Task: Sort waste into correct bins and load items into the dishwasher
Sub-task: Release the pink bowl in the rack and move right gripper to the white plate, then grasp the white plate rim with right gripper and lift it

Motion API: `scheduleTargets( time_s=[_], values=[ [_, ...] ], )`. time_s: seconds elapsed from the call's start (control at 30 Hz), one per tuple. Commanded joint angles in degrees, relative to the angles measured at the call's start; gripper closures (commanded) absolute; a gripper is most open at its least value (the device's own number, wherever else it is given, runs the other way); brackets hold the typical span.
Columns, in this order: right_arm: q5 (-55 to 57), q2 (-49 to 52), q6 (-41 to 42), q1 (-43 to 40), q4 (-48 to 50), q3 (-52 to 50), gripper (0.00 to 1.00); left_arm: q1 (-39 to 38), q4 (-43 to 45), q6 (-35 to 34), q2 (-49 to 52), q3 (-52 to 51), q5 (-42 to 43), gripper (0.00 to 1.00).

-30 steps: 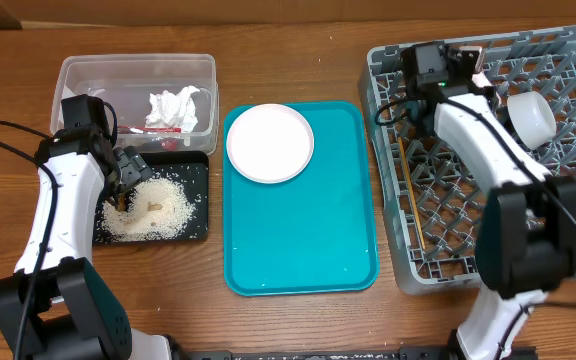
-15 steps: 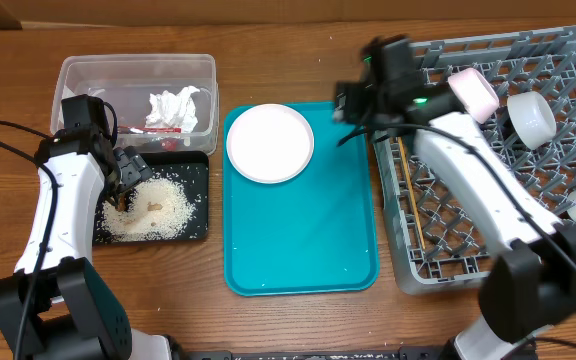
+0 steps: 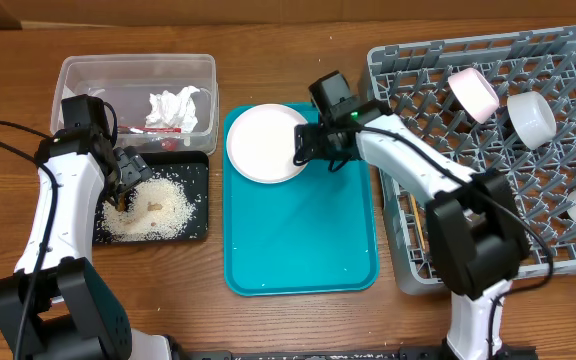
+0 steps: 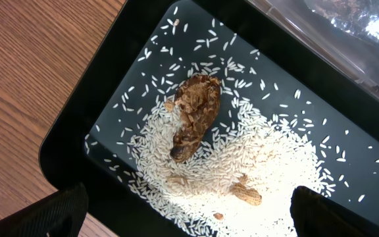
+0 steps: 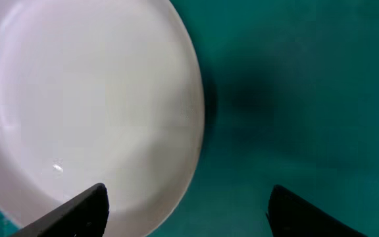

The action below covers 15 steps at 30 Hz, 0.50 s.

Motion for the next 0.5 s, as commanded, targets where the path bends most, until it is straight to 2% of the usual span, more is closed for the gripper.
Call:
scheduleTargets(
  time_s=[0.0, 0.1, 0.3, 0.47],
  values=[
    [-0.3, 2.8, 1.3, 0.4, -0.4, -0.1, 0.26, 0.1, 0.0, 0.5, 0.4, -0.3, -0.2, 0.0],
    [-0.3, 3.5, 1.3, 0.4, -1.0, -0.1, 0.39, 0.1, 0.0, 0.5, 0.4, -0.3, -0.2, 0.0],
    [-0.3, 3.5, 1.3, 0.4, -3.3, -0.1, 0.77, 0.1, 0.0, 0.5, 0.4, -0.3, -0.2, 0.0],
    [-0.3, 3.5, 1.3, 0.4, -6.4, -0.1, 0.89, 0.1, 0.0, 0.5, 0.4, -0.3, -0.2, 0.0]
  ],
)
